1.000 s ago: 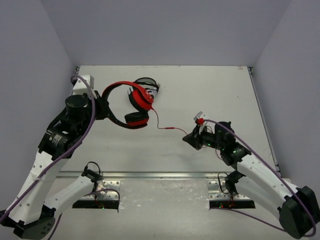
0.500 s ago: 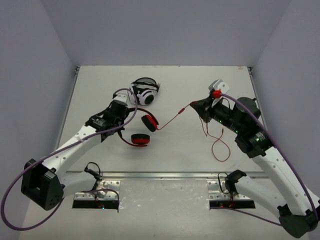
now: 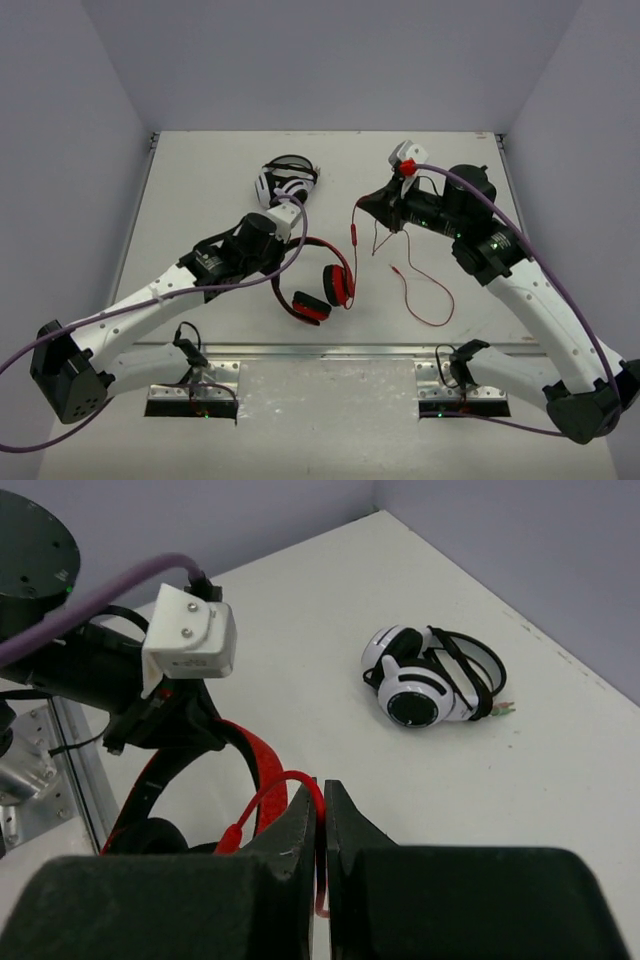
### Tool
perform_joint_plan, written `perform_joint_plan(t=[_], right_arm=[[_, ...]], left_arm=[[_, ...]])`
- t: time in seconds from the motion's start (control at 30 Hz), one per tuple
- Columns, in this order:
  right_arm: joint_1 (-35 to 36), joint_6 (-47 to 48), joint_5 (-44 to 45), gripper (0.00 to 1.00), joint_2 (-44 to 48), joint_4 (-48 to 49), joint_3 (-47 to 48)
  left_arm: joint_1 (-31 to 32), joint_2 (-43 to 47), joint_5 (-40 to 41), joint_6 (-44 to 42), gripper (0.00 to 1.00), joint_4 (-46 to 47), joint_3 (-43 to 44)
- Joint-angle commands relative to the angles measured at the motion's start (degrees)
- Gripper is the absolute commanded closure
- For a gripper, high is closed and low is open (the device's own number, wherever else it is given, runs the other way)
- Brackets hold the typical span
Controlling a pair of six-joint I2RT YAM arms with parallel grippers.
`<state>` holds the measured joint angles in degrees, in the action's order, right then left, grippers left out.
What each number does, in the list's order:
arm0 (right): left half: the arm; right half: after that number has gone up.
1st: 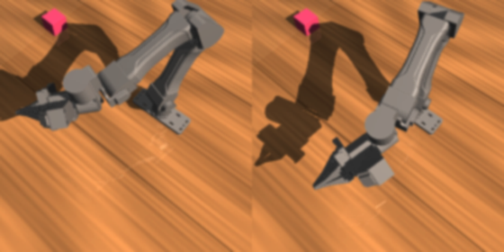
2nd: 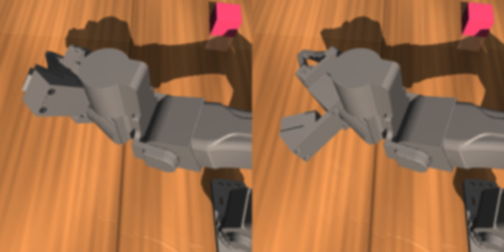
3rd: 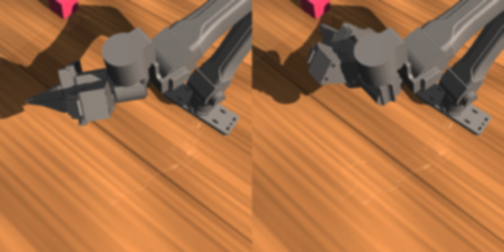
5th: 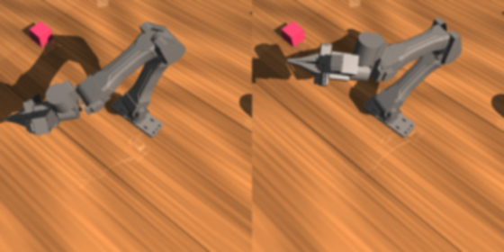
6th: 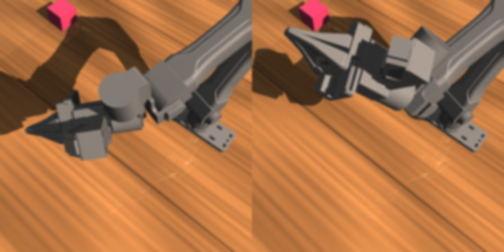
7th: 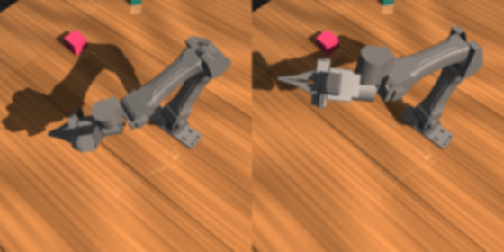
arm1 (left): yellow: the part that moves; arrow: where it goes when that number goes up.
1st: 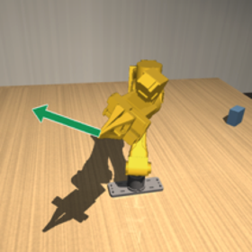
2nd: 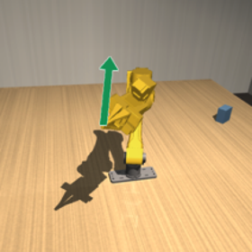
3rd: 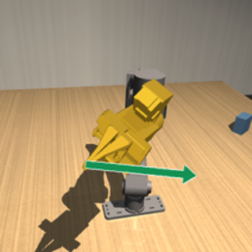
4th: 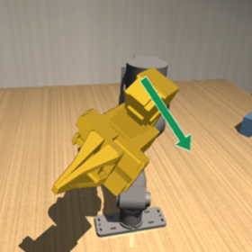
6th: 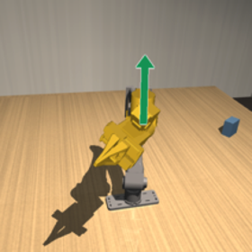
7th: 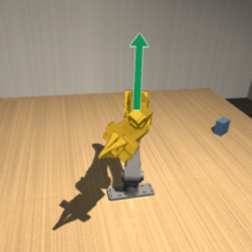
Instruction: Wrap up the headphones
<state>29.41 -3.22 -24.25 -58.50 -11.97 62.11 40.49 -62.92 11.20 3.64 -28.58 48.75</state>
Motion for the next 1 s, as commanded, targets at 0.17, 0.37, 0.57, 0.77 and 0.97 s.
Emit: perform_joint_plan(t=[0.17, 0.37, 0.57, 0.77, 0.97], right_arm=[[-0.05, -1.87, -3.26, 0.99, -2.14, 4.94, 1.17], [0.03, -4.77, 0.68, 0.99, -4.60, 5.90, 2.49], [-0.05, -7.32, 3.07, 0.99, -10.66, 4.59, 6.70], [-0.05, -11.01, 3.85, 0.99, -13.92, 6.34, 5.57], [0.65, -14.70, 5.62, 0.99, -14.80, 7.04, 3.47]], left_arm=[[3.01, -0.19, -4.26, -1.09, 1.00, 2.92, 2.40], [4.16, -0.19, -4.52, -1.00, 1.00, 1.95, 3.10], [6.62, -0.28, -5.40, -1.35, 1.00, 1.60, 3.37], [7.32, 0.07, -5.84, -1.53, 1.00, 1.33, 3.54], [7.32, -0.89, -1.80, -1.09, 0.99, 0.54, 4.68]])
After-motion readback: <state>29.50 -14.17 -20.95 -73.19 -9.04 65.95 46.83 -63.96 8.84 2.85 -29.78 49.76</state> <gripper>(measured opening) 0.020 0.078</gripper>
